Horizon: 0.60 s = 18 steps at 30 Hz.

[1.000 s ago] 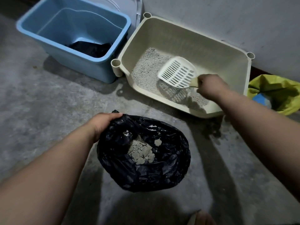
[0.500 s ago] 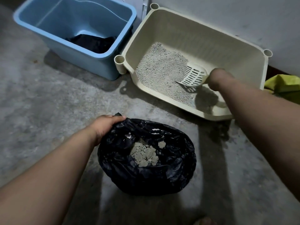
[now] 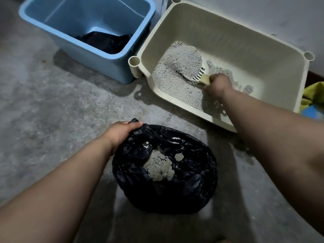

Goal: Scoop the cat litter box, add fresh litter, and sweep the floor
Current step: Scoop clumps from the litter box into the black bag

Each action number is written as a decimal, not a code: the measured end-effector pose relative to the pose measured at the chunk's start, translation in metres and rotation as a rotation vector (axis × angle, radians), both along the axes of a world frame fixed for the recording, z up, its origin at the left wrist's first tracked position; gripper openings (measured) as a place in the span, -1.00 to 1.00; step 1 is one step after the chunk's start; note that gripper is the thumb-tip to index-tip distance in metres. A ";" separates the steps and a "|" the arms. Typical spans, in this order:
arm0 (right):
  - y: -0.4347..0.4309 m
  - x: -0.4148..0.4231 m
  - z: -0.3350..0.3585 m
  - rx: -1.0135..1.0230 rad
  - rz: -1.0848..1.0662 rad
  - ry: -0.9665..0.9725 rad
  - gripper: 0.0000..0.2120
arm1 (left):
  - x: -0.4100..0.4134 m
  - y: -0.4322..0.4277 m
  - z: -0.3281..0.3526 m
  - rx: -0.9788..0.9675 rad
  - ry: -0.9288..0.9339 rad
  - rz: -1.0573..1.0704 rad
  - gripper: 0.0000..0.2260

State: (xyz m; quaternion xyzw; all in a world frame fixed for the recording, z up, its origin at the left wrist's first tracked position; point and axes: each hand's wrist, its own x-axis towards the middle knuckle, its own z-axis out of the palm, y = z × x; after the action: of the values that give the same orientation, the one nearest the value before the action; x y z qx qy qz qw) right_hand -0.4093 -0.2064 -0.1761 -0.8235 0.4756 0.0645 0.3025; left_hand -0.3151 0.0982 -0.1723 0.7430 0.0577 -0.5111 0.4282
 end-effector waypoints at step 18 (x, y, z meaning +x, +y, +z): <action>-0.001 -0.040 0.013 -0.061 -0.087 -0.205 -0.58 | -0.004 -0.004 0.011 -0.018 0.009 -0.019 -0.64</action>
State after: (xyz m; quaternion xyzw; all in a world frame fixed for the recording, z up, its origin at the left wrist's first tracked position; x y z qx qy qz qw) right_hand -0.4493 -0.2070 -0.1629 -0.8132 0.4790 -0.0477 0.3271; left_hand -0.3190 0.0947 -0.1618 0.7372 0.0480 -0.5191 0.4298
